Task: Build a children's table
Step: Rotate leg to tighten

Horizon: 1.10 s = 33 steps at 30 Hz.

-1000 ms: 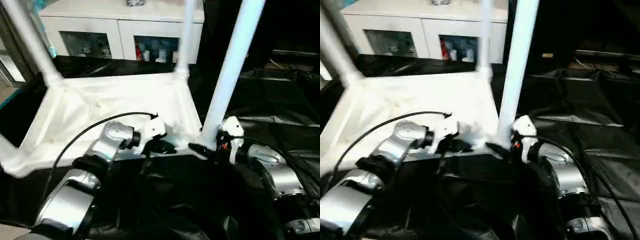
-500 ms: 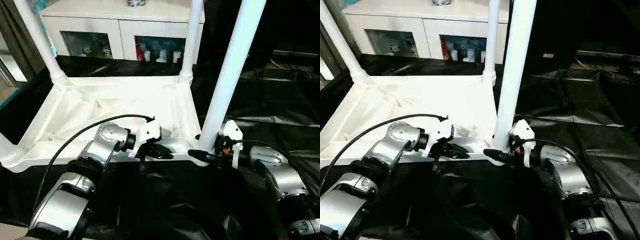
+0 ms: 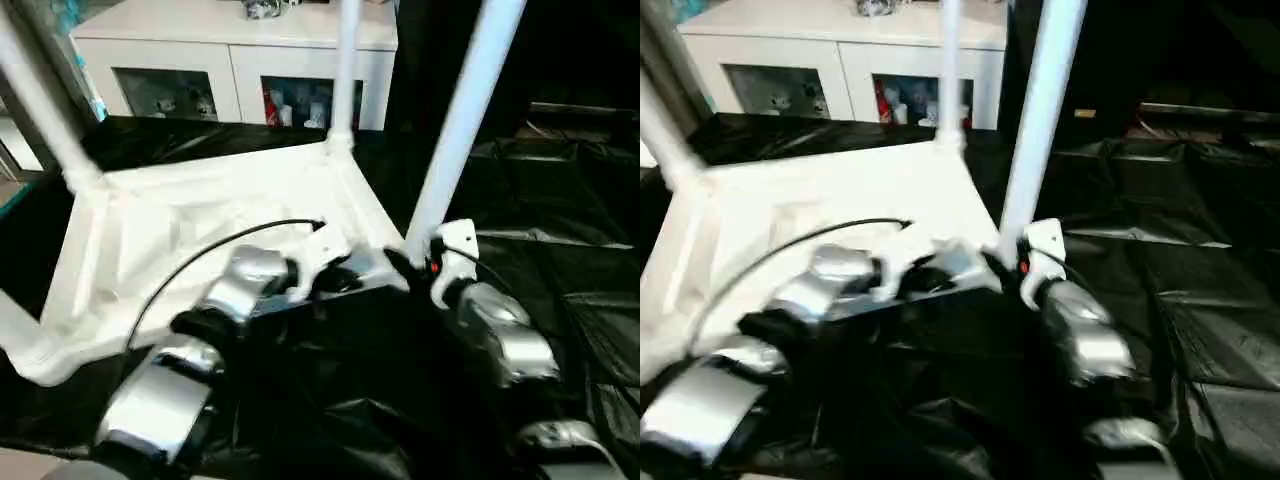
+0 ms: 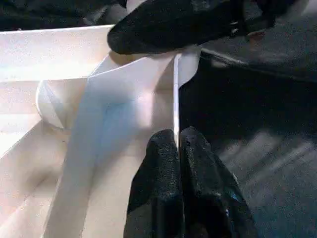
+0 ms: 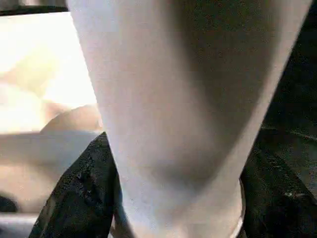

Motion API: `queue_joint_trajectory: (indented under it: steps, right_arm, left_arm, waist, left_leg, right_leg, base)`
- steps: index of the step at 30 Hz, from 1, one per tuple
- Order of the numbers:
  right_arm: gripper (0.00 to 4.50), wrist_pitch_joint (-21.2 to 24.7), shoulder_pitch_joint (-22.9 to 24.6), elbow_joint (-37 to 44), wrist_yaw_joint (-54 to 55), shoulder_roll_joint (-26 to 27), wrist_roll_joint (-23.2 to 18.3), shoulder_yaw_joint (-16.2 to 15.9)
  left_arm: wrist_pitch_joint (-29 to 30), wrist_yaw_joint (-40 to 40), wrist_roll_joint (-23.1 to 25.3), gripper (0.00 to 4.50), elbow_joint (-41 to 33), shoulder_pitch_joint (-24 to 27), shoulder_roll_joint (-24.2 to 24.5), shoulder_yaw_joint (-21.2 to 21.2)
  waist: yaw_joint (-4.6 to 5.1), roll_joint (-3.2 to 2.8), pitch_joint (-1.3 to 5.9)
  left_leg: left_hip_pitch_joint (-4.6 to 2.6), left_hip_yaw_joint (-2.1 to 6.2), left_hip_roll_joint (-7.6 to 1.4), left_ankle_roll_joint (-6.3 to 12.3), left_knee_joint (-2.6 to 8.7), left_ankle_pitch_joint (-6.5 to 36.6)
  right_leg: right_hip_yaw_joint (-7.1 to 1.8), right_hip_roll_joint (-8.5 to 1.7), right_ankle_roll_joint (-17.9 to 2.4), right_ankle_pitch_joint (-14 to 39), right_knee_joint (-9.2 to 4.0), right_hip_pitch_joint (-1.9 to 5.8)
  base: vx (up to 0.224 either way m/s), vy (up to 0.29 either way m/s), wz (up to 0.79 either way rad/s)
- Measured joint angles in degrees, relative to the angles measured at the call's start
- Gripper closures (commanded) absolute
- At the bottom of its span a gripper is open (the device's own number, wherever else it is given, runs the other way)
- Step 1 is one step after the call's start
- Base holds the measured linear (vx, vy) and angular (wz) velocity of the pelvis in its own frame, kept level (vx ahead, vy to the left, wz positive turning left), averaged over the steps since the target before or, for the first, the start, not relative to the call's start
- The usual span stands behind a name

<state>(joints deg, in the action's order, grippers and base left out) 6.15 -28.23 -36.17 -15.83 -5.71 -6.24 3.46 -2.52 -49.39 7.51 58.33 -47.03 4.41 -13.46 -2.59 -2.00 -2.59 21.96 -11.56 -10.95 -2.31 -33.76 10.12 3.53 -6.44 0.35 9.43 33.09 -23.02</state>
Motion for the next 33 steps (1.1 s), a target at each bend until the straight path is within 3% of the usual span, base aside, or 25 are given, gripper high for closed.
queue_joint_trajectory:
  steps: [2,3,9,17,22,25,33]
  right_arm:
    - [1.78,-0.3,-0.8,-1.0,1.8,0.5,1.0,0.1]
    - [1.22,-0.5,-0.8,-1.1,1.8,0.6,1.3,0.1]
    - [0.64,-2.7,-0.2,-1.2,-0.9,0.2,1.6,0.0]
    - [0.64,0.2,3.1,4.2,-19.6,-7.5,-2.2,-2.2]
    - [0.64,2.0,6.0,9.1,-36.1,-16.0,-5.0,-5.3]
    - [0.64,2.1,6.0,9.2,-39.6,-16.6,-5.4,-5.8]
    - [1.3,2.3,6.1,10.5,-43.9,-17.6,-7.1,-6.2]
  left_arm:
    - [0.1,1.3,0.1,4.5,0.4,-0.1,-0.5,0.1]
    - [0.1,1.3,0.1,4.5,0.4,-0.1,-0.5,0.1]
    - [-0.6,0.9,0.2,4.5,0.7,-0.2,-0.5,0.1]
    - [-2.9,-6.9,-0.5,4.5,0.0,0.1,2.2,0.0]
    - [-4.9,-16.7,-2.3,4.5,-2.4,1.9,6.2,-0.2]
    - [-5.2,-19.4,-2.8,4.5,-2.4,2.0,7.0,-0.2]
    - [-5.2,-23.9,-3.6,4.5,-3.6,2.9,8.9,-0.2]
  waist:
    - [0.07,-0.01,0.0]
    - [0.11,-0.01,0.01]
    - [0.14,-0.03,0.01]
    - [0.01,-0.1,0.02]
    - [-0.81,-0.16,0.0]
    - [-0.94,-0.16,0.0]
    - [-1.24,-0.15,-0.01]
  left_leg:
    - [0.01,0.02,0.02,0.0,0.01,0.0]
    - [0.01,0.02,0.03,0.0,0.01,0.0]
    - [0.04,0.04,0.05,0.0,0.02,0.0]
    - [0.07,0.04,-0.04,0.01,0.16,0.0]
    - [0.13,0.01,-0.13,0.04,0.14,0.0]
    - [0.2,-0.05,-0.14,0.03,0.09,0.0]
    - [0.2,-0.08,-0.13,0.02,0.05,0.0]
  right_leg:
    - [0.01,0.0,0.0,0.0,-0.03,0.03]
    - [0.0,0.0,0.0,0.0,-0.03,0.04]
    - [-0.01,-0.01,0.0,0.0,-0.04,0.04]
    - [0.11,0.0,-0.3,-0.2,0.06,-0.02]
    - [0.16,0.05,-0.2,-0.1,0.06,-0.09]
    - [0.14,0.04,-0.2,-0.1,0.05,-0.13]
    - [0.12,0.0,-0.2,-0.1,0.08,-0.12]
  base:
    - [0.0,0.0,0.0]
    - [0.0,0.0,0.0]
    - [0.0,0.0,0.0]
    - [0.0,0.0,0.0]
    - [0.0,0.0,0.0]
    - [0.0,0.0,0.0]
    - [0.0,0.0,0.0]
